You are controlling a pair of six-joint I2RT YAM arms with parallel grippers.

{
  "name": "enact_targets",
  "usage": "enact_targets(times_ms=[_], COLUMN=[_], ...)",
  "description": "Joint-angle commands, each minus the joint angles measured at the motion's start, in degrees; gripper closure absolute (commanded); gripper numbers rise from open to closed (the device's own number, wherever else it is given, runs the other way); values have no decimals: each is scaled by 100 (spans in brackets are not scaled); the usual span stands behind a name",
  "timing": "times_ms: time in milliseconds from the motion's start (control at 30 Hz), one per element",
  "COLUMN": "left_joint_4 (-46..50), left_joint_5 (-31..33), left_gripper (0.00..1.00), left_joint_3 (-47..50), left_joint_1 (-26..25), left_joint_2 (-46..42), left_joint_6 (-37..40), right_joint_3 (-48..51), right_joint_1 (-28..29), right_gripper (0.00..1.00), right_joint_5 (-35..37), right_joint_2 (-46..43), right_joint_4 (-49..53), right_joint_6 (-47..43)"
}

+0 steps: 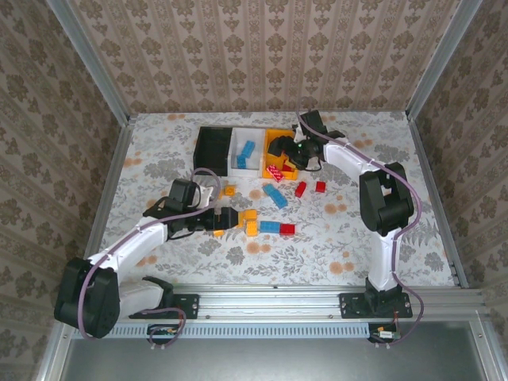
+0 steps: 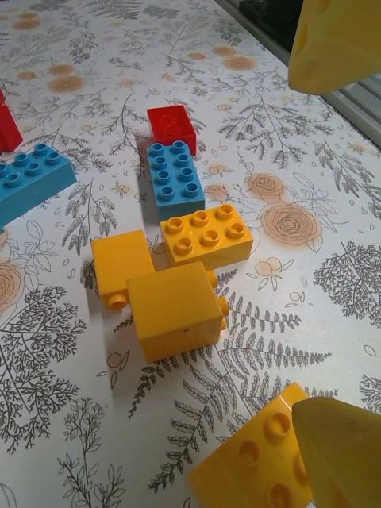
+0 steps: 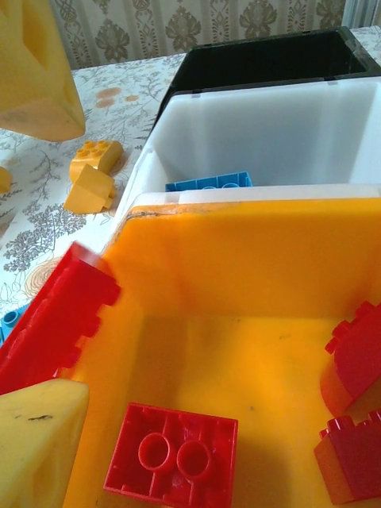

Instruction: Sort the legos into containers by color

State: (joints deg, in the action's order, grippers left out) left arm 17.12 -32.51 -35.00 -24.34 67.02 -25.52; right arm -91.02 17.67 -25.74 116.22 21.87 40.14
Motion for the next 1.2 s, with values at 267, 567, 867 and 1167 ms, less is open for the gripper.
enact_targets(times_ms=[267, 567, 867, 1167], left_joint_4=[-37, -110, 167, 239], left_joint_5=[212, 357, 526, 519], left_gripper=[0, 0, 0, 0], left_joint_3=[-140, -297, -132, -134], left_joint_1=[-137, -341, -328, -279], left_joint_2=[58, 213, -126, -120], left_joint_6=[-5, -112, -17, 44], right_joint_3=[889, 964, 281, -104], right_joint_1=[190, 782, 870, 900], right_gripper=[23, 31, 38, 39], right_joint_5=[936, 1829, 2298, 2599], right_joint_2=[-1390, -850, -77, 407], right_joint_4=[1477, 1902, 2151, 2318], right_joint_6=[-1159, -1927, -2175, -2348])
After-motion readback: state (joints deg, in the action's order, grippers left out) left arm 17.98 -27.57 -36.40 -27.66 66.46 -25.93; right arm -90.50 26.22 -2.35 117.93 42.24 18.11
